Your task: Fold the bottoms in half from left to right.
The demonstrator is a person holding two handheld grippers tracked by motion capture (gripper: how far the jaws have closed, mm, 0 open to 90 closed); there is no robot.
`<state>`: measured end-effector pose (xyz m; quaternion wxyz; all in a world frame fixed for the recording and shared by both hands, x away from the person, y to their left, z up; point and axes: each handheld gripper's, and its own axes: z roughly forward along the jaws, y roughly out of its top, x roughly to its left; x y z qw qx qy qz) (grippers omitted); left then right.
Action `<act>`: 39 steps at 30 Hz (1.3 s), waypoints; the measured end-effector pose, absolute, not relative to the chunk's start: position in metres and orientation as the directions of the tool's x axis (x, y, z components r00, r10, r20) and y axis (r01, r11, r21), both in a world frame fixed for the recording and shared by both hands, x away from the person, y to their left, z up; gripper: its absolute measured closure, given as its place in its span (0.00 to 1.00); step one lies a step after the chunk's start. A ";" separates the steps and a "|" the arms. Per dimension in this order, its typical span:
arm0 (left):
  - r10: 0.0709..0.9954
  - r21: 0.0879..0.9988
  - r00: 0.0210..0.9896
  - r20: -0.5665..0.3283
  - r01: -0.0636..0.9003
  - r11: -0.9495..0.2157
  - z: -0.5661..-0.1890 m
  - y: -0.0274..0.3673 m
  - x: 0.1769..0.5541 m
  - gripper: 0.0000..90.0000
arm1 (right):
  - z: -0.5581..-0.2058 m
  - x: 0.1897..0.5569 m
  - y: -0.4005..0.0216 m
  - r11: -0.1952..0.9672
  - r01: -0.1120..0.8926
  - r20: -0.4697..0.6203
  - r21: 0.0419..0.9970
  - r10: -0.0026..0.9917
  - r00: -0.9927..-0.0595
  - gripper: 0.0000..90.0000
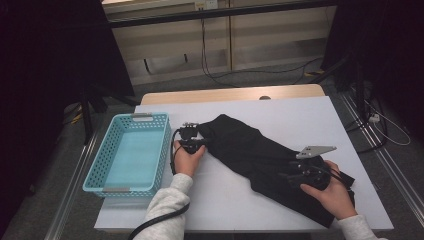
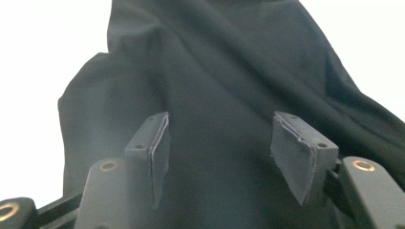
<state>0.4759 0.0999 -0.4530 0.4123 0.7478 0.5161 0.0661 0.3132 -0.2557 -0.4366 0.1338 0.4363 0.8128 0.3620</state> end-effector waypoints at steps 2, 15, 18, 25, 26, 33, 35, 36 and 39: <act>0.835 0.692 0.441 -0.329 0.715 -0.104 -0.448 0.102 0.482 0.95 | -0.436 0.311 -0.251 0.362 0.606 0.102 0.709 0.797 -0.596 0.44; 0.843 0.720 0.466 -0.271 0.679 -0.144 -0.450 0.100 0.484 0.52 | -0.437 0.301 -0.209 0.416 0.552 0.112 0.723 0.718 -0.687 0.46; 0.840 0.725 0.490 -0.231 0.663 -0.187 -0.450 0.104 0.479 0.38 | -0.435 0.300 -0.201 0.426 0.537 0.105 0.728 0.705 -0.702 0.50; 0.828 0.733 0.528 -0.188 0.637 -0.239 -0.446 0.111 0.464 0.22 | -0.429 0.303 -0.184 0.426 0.504 0.108 0.752 0.674 -0.731 0.65; 0.827 0.736 0.533 -0.181 0.630 -0.246 -0.445 0.111 0.460 0.21 | -0.429 0.303 -0.181 0.426 0.500 0.109 0.754 0.670 -0.734 0.65; 0.805 0.748 0.570 -0.165 0.604 -0.274 -0.439 0.114 0.442 0.17 | -0.439 0.311 -0.154 0.486 0.475 0.087 0.734 0.626 -0.775 0.62; 0.803 0.745 0.575 -0.159 0.604 -0.285 -0.441 0.115 0.440 0.17 | -0.444 0.314 -0.144 0.505 0.474 0.085 0.721 0.615 -0.784 0.61; 0.805 0.746 0.571 -0.161 0.604 -0.280 -0.443 0.117 0.438 0.17 | -0.450 0.317 -0.137 0.537 0.468 0.066 0.702 0.605 -0.793 0.61; 0.805 0.748 0.572 -0.155 0.600 -0.283 -0.445 0.120 0.435 0.17 | -0.454 0.318 -0.134 0.549 0.462 0.051 0.697 0.604 -0.795 0.65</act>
